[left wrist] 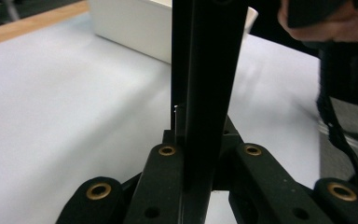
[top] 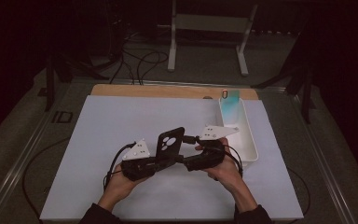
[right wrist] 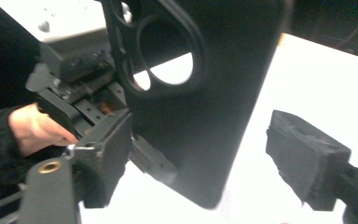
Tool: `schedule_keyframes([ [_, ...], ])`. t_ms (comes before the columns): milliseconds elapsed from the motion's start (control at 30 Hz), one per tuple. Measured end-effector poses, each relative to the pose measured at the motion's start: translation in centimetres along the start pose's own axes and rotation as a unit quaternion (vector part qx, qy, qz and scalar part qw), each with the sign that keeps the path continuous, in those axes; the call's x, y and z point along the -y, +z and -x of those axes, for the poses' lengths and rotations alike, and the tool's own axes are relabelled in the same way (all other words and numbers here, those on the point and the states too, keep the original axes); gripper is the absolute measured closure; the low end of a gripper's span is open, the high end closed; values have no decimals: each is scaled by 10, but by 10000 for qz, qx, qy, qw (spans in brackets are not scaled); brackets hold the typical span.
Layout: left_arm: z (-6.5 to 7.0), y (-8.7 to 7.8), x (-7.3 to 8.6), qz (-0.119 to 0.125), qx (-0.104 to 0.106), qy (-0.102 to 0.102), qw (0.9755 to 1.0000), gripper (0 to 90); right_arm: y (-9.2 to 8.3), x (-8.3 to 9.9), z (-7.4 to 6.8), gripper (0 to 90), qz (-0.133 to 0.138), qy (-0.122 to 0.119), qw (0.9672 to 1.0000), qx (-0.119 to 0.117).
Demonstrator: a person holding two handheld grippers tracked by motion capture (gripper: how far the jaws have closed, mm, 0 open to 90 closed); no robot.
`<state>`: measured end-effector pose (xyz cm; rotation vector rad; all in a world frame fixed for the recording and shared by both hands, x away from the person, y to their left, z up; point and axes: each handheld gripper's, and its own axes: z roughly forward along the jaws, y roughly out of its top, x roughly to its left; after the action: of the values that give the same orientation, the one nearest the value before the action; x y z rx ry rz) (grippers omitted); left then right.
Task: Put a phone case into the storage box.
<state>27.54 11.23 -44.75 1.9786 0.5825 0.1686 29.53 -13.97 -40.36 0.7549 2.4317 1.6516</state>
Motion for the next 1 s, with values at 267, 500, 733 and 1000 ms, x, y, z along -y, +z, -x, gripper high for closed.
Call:
schedule_keyframes([
  [267,-1,1,1,18,-343,-129,9993,858,3,0,-4,131,-7,84,9993,371],
  [500,-1,4,3,-20,-431,-193,9989,858,6,-4,-9,77,99,235,9975,652],
  [733,3,8,4,-51,-417,-190,9989,857,7,-13,-18,77,302,195,9971,667],
  [1000,9,14,3,-83,-407,-143,9990,857,13,-22,-27,86,318,358,9944,941],
])
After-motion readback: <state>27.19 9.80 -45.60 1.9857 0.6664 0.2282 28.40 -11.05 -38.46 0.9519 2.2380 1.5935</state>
